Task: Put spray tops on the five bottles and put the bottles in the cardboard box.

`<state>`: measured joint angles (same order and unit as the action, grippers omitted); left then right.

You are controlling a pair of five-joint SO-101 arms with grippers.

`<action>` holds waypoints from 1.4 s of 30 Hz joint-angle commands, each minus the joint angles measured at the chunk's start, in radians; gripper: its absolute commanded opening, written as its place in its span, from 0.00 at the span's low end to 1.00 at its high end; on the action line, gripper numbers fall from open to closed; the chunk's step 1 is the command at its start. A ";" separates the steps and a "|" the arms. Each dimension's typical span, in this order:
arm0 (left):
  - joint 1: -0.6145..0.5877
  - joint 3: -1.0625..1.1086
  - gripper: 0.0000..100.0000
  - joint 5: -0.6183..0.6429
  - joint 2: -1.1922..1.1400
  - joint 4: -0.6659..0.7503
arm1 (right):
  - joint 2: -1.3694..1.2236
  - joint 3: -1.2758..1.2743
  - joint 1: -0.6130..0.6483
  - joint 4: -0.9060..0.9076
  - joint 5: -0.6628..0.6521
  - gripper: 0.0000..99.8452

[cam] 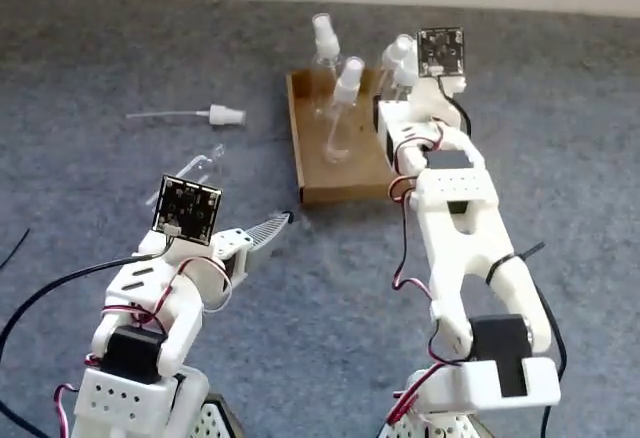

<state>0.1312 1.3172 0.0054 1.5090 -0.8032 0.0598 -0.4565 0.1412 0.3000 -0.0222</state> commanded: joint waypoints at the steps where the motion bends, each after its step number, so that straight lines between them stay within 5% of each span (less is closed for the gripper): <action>1: -0.012 -0.005 0.33 0.009 0.001 0.034 | -0.010 0.018 -0.008 -0.025 0.012 0.00; 34: -0.012 -0.005 0.33 0.009 0.001 0.034 | -0.096 0.013 -0.008 -0.117 0.008 0.01; 42: -0.012 -0.005 0.33 0.009 0.001 0.034 | -0.096 0.010 -0.008 -0.117 0.012 0.13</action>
<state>0.1312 1.3172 0.0054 1.5090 -0.8017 -0.0430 -0.4565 0.1412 0.2048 -0.0176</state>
